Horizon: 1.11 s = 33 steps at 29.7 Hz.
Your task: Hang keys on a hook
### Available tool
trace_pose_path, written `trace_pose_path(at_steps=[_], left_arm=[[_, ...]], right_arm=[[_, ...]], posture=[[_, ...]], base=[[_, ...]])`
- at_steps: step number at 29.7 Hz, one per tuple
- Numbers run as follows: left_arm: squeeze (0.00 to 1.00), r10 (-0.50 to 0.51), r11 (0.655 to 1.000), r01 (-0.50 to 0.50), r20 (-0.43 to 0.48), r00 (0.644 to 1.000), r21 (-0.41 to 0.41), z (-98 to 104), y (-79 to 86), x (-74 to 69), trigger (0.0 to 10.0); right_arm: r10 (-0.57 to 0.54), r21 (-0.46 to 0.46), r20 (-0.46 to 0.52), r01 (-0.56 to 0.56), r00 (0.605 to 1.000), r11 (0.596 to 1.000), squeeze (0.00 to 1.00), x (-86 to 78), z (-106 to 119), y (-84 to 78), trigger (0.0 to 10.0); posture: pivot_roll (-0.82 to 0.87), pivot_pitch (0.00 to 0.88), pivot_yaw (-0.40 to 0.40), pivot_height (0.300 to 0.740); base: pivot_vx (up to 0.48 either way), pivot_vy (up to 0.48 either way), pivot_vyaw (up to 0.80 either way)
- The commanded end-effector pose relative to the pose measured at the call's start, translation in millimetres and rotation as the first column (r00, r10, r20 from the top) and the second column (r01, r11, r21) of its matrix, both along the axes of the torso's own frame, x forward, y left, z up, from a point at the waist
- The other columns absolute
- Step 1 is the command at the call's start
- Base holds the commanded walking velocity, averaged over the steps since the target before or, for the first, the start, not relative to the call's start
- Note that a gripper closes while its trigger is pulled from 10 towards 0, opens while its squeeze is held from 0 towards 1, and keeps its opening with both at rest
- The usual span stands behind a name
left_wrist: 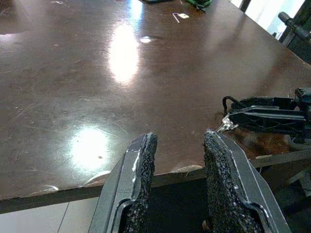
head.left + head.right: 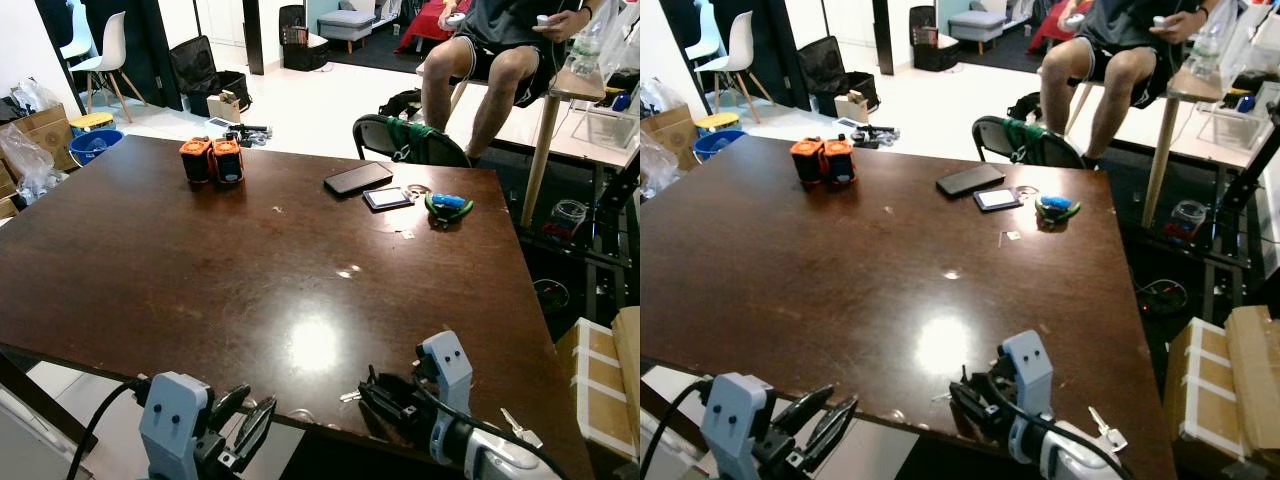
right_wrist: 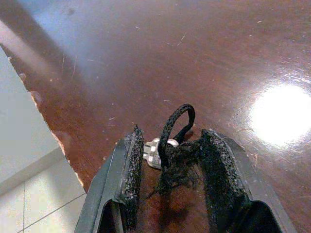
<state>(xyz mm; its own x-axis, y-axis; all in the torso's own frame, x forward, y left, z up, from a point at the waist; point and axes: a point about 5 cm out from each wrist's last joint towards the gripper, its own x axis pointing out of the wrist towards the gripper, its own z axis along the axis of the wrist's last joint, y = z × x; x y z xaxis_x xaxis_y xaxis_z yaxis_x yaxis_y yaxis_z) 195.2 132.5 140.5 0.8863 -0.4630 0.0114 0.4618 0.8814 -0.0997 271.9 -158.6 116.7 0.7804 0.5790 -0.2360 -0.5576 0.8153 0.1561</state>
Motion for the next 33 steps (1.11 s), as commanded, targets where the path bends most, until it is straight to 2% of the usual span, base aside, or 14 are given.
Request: trace_pose_path(at_steps=[1,2,5,6,10,20,26,27,30,32,33], left_arm=[[0.00,-0.017,1.000,0.017,-0.020,1.000,0.012,-2.5,-0.2,-2.8,10.0],[0.00,-0.020,1.000,0.021,-0.021,1.000,0.012,-2.8,-0.5,-3.2,10.0],[0.00,-0.023,1.000,0.023,-0.023,0.999,0.013,-3.0,-0.7,-3.5,10.0],[0.00,-0.029,0.999,0.030,-0.025,0.999,0.015,-3.4,-1.1,-3.9,10.0],[0.00,-0.033,0.999,0.034,-0.026,0.999,0.016,-3.6,-1.3,-4.2,10.0],[0.00,-0.045,0.999,0.045,-0.031,0.999,0.018,-3.9,-1.9,-4.7,10.0],[0.00,-0.046,0.999,0.046,-0.029,0.999,0.021,-3.9,-1.3,-3.8,10.0],[0.00,-0.046,0.999,0.046,-0.027,0.999,0.022,-3.7,-1.2,-3.4,10.0],[0.00,-0.044,0.999,0.045,-0.026,0.999,0.023,-3.5,-0.6,-2.6,10.0],[0.00,-0.036,0.999,0.036,-0.022,0.999,0.026,-3.0,0.9,-1.0,10.0],[0.00,-0.036,0.999,0.036,-0.022,0.999,0.026,-3.0,0.9,-1.0,10.0]], right_arm=[[-0.002,-0.007,-0.038,0.002,0.999,1.000,0.00,-1.8,-9.3,1.3,7.0],[-0.005,-0.007,-0.038,0.004,0.999,1.000,0.00,-1.8,-9.7,1.2,4.7],[-0.006,-0.007,-0.039,0.006,0.999,1.000,0.00,-1.8,-10.0,1.2,4.7],[-0.005,-0.007,-0.039,0.005,0.999,1.000,0.00,-2.0,-10.5,1.4,3.8],[-0.004,-0.006,-0.040,0.003,0.999,1.000,0.00,-2.3,-10.8,1.5,3.4],[-0.014,-0.007,-0.033,0.014,0.999,1.000,0.00,-0.5,-11.1,1.1,3.5],[-0.039,0.003,-0.007,0.039,0.999,0.999,0.00,3.6,-6.9,0.9,3.0],[-0.053,0.011,0.012,0.053,0.999,0.999,0.00,5.9,-2.9,1.0,2.5],[-0.075,0.030,0.037,0.074,0.996,0.997,0.00,9.6,2.9,1.8,2.2],[-0.168,0.106,0.104,0.157,0.980,0.982,0.00,22.5,23.0,1.7,0.0],[-0.168,0.106,0.104,0.157,0.980,0.982,0.00,22.5,23.0,1.7,0.0]], posture=[[-0.11,0.114,0.107,0.740],[-0.11,0.108,0.107,0.740],[-0.11,0.108,0.107,0.740],[-0.11,0.102,0.109,0.740],[-0.11,0.102,0.109,0.740],[-0.11,0.093,0.112,0.740],[-0.11,0.090,0.114,0.740],[-0.11,0.090,0.114,0.740],[-0.11,0.087,0.116,0.740],[-0.11,0.087,0.118,0.740],[-0.11,0.087,0.118,0.740]], base=[[0.000,0.000,0.00],[0.000,0.000,0.00],[0.000,0.000,0.00],[0.000,0.000,0.00],[0.000,0.000,0.00],[0.000,0.000,0.00],[0.000,0.000,0.00],[0.000,0.000,0.00],[0.000,0.000,0.00],[0.000,0.000,0.00],[0.000,0.000,0.00]])
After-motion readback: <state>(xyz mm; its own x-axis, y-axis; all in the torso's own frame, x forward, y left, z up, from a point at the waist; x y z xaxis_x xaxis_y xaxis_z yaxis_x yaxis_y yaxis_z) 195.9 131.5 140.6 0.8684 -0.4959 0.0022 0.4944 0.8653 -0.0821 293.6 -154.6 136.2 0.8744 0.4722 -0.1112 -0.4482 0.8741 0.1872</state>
